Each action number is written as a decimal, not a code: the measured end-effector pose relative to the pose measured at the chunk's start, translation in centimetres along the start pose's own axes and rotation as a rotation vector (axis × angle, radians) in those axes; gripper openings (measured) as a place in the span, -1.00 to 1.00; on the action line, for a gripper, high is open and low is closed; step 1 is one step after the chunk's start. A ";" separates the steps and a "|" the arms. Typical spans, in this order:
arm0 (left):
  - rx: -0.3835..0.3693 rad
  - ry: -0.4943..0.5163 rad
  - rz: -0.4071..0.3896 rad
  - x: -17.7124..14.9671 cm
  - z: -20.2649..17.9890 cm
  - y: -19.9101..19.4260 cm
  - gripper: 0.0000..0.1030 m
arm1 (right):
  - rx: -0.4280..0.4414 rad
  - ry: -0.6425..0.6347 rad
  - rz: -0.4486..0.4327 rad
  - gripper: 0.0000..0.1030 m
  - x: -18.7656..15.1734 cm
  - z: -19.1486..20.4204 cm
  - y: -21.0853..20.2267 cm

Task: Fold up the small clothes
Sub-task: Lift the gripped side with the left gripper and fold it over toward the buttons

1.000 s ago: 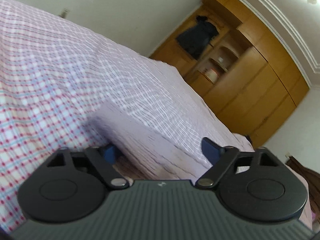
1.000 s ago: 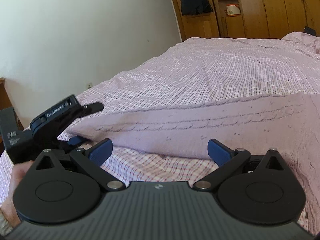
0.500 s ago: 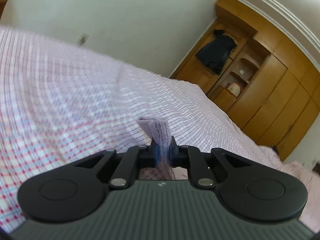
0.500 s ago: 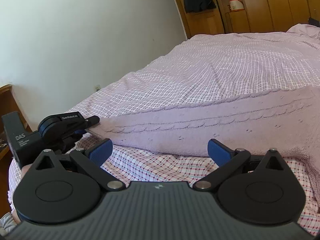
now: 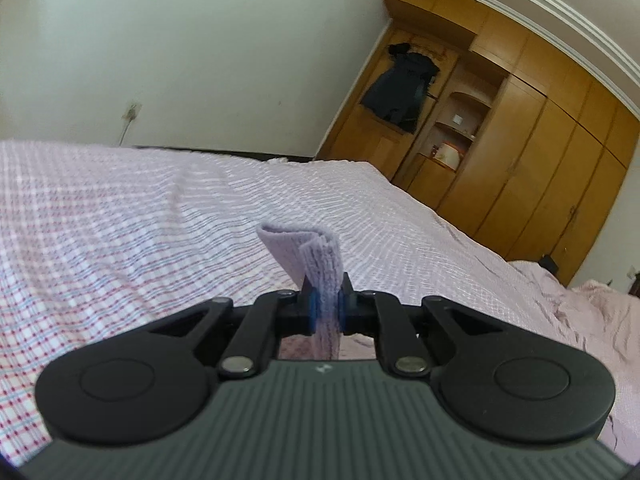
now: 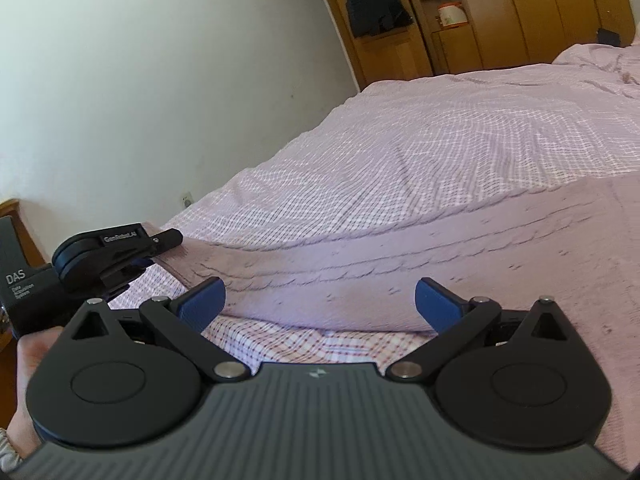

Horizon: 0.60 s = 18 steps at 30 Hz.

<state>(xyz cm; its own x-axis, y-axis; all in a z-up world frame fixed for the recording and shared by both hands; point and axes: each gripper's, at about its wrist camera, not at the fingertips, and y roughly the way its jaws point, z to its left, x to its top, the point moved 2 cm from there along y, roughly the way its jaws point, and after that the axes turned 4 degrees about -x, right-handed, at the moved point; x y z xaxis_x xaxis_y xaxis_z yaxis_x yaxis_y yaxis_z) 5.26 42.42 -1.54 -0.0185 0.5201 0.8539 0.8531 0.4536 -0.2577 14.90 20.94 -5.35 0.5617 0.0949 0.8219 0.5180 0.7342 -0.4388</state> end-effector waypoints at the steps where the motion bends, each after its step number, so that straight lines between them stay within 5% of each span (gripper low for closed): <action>1: -0.003 0.010 -0.002 0.1 -0.6 0.0 -0.78 | 0.002 0.004 -0.002 1.00 0.2 -0.3 -0.3; 18: -0.095 0.132 -0.016 0.5 -9.7 -1.6 -0.78 | -0.024 0.034 -0.073 1.00 4.2 -4.9 -7.5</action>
<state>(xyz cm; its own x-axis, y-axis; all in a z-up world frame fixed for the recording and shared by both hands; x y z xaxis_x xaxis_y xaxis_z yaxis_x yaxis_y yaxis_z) 8.94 34.90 3.73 0.0309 0.4113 0.9110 0.8988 0.3873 -0.2053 16.52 12.55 -0.34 0.5437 0.0187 0.8391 0.5731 0.7222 -0.3874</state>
